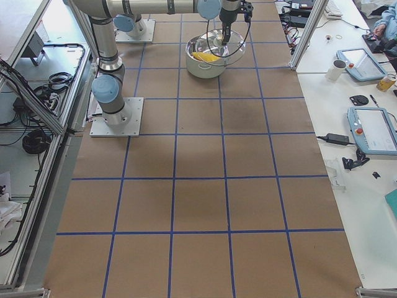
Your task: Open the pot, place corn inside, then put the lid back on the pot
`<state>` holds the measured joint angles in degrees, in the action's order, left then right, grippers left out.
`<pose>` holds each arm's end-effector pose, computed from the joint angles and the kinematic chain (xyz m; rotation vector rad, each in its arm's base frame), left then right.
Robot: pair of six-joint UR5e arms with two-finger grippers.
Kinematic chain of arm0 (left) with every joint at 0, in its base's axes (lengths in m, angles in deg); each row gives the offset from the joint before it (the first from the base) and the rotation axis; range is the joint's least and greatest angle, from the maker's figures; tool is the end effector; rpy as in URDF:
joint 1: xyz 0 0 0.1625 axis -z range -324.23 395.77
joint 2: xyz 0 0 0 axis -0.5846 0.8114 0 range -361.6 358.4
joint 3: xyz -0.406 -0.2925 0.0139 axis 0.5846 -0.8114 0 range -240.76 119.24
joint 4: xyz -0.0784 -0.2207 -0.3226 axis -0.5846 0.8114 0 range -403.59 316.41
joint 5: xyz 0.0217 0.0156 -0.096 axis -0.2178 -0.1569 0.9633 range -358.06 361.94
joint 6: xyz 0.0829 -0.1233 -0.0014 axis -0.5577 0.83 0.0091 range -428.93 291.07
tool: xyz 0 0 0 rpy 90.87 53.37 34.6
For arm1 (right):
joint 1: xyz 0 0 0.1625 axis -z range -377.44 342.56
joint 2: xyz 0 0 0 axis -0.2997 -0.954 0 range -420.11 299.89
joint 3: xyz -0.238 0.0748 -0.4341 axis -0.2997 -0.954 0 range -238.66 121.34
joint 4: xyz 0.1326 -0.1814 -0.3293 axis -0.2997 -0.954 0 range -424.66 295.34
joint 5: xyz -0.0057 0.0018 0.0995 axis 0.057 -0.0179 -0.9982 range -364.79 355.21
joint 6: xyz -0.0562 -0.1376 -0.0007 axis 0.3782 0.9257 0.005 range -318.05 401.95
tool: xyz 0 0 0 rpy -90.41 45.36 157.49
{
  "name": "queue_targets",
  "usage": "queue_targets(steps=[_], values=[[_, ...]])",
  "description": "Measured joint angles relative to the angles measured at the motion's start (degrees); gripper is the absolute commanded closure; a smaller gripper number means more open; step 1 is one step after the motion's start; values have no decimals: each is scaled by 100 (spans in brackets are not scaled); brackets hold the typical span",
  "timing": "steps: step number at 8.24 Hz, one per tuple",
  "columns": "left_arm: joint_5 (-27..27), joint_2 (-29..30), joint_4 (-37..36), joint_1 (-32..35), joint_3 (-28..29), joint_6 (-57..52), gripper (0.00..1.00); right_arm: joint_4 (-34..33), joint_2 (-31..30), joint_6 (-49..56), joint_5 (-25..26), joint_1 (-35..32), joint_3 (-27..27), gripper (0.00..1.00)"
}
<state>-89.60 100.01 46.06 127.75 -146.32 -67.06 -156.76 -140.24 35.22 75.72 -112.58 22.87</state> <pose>-0.1483 -0.5500 0.4466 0.0053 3.1053 0.1836 0.2076 -0.5466 0.5011 0.0397 2.9753 0.0074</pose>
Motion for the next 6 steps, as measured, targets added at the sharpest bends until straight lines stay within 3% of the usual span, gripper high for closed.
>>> queue_targets(steps=[2,6], values=[[-103,-28,-95,-439,-5,-524,0,-485,311,-906,-18,-652,10,100],[-97,-131,-565,-1014,-21,-898,0,-661,616,-1949,-271,-1346,173,100]])
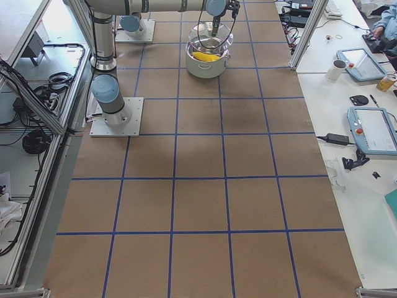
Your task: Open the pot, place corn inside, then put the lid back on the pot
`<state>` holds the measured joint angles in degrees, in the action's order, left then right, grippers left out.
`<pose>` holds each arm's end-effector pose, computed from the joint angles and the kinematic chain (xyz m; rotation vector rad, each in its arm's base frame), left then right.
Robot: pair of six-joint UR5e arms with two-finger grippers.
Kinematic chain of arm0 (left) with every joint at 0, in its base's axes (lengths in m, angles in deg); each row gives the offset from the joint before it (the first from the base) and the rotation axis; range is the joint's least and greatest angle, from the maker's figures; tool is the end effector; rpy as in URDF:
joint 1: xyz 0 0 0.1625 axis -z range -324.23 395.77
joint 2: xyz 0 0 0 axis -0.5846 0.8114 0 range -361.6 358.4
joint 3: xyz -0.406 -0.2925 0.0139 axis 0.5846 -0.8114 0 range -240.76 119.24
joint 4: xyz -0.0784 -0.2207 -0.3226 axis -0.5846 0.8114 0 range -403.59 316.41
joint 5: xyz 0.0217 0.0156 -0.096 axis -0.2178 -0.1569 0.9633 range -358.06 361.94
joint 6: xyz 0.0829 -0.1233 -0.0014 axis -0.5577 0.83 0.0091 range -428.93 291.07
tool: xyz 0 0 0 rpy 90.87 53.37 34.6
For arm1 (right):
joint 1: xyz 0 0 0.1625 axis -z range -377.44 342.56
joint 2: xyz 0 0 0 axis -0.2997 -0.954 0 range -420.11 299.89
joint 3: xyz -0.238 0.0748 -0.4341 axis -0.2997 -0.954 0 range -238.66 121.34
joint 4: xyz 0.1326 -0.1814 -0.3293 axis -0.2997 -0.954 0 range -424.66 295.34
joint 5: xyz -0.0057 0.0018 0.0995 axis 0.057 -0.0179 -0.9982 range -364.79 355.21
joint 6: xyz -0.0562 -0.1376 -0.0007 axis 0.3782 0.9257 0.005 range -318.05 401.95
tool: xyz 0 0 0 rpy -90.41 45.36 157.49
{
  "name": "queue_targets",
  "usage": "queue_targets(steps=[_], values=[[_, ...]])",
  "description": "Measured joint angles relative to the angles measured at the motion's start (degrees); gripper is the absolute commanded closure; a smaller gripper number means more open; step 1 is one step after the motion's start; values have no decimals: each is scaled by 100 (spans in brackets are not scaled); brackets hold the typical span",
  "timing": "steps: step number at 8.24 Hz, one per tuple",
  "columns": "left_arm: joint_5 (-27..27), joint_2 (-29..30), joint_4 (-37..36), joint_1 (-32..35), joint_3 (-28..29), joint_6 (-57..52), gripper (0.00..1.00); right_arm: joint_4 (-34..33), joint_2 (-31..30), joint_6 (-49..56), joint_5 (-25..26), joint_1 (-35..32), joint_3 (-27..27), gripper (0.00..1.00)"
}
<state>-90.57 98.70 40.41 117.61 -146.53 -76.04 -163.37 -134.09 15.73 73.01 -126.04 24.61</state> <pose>-0.0456 -0.5749 0.4667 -0.0285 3.0981 0.0110 0.3498 -0.5230 0.4367 0.1972 2.9390 0.1338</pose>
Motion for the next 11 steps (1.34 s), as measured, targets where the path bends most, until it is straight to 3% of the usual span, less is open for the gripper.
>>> queue_targets(steps=[6,11], values=[[9,-898,83,-52,-48,147,0,-360,109,-225,4,-198,331,100],[242,-970,280,299,-63,387,0,-447,171,-233,87,-197,445,100]])
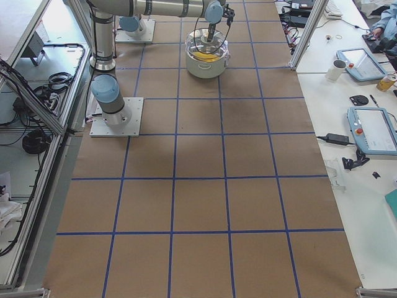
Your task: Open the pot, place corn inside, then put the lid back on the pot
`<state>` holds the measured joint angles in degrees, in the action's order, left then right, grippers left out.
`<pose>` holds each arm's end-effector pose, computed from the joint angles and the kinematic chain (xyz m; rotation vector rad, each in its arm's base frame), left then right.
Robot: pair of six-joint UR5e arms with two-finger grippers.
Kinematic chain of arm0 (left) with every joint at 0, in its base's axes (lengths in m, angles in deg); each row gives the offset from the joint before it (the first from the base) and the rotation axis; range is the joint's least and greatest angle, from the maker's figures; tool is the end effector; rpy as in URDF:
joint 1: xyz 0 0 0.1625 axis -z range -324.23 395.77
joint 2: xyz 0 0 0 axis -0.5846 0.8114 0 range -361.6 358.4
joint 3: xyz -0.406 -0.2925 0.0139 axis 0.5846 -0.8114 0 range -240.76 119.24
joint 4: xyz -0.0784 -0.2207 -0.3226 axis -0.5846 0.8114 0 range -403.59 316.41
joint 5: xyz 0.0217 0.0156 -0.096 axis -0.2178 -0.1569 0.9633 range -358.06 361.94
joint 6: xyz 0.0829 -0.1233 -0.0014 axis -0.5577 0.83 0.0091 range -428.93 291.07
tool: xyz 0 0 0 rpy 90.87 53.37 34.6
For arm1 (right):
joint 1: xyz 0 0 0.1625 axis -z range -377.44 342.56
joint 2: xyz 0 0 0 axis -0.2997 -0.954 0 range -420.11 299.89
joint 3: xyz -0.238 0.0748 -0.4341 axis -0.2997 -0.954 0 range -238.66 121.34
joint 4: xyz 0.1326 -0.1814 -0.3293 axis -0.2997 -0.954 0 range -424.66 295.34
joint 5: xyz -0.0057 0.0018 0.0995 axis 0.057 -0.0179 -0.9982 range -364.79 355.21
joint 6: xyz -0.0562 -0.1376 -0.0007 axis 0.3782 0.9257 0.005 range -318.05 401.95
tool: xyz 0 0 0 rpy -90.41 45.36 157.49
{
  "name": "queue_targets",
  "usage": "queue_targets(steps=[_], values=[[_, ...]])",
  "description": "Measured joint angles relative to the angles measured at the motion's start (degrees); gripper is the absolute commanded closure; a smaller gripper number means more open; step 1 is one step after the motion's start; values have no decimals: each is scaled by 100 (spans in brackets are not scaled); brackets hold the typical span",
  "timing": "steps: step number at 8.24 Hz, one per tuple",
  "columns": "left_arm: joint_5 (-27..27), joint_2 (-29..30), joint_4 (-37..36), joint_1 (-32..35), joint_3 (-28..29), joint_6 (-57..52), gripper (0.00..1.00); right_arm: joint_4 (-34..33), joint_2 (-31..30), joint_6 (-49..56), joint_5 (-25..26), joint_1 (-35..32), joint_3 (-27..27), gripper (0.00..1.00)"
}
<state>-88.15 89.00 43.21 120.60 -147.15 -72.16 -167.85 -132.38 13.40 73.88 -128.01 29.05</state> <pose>-0.0878 -0.5056 0.5458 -0.0533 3.1270 -0.1689 0.3660 -0.5127 0.3898 0.2125 2.9653 0.1757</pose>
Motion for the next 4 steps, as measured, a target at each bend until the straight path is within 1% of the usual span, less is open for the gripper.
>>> queue_targets(steps=[4], values=[[-24,82,-18,118,-16,6,0,-91,2,-42,122,0,49,100]])
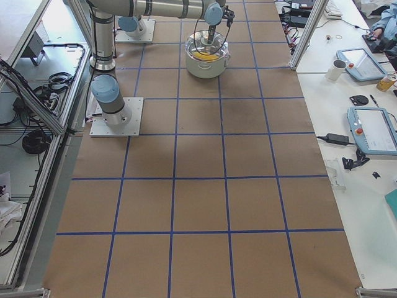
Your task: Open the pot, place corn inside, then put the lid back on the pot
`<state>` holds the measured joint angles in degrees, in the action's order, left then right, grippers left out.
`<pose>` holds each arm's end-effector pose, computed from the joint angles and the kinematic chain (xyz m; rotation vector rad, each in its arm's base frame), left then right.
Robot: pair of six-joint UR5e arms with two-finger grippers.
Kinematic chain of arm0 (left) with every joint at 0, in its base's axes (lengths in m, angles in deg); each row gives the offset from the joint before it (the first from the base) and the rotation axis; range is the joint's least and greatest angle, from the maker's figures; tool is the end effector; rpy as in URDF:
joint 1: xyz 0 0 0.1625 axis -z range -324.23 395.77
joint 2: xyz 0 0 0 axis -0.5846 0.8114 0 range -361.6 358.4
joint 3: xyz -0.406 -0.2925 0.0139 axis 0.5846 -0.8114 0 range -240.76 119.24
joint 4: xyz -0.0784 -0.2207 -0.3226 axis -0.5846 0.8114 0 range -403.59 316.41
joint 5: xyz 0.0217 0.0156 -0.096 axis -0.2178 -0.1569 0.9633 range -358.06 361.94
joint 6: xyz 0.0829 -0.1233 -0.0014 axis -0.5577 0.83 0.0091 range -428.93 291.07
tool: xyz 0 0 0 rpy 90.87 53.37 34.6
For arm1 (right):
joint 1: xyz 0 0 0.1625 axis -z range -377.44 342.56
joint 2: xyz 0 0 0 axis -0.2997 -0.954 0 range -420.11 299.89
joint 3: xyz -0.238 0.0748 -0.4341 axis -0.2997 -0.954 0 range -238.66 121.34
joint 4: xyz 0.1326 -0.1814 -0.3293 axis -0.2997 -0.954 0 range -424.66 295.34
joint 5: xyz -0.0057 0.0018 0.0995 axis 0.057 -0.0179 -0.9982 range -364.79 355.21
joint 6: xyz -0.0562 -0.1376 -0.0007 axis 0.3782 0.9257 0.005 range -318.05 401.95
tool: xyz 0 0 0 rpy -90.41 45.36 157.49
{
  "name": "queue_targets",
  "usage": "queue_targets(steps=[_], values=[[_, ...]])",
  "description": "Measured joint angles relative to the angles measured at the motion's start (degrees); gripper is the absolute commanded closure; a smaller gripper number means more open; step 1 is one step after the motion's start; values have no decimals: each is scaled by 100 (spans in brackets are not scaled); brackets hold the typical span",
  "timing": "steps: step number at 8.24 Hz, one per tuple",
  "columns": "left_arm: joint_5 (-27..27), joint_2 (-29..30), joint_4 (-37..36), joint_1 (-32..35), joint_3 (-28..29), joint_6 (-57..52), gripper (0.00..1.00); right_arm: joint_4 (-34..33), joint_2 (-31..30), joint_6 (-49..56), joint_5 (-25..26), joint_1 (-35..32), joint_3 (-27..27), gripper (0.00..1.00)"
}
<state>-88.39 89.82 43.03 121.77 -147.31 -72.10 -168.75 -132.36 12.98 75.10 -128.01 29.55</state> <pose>-0.0971 -0.5091 0.5377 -0.0233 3.1263 -0.1468 0.3631 -0.5140 0.3865 0.2233 2.9827 0.1552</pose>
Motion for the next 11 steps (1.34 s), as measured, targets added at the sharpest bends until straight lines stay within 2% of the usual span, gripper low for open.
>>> queue_targets(steps=[11], values=[[56,146,93,-1,-26,-9,0,-13,24,11,-7,0,42,100]])
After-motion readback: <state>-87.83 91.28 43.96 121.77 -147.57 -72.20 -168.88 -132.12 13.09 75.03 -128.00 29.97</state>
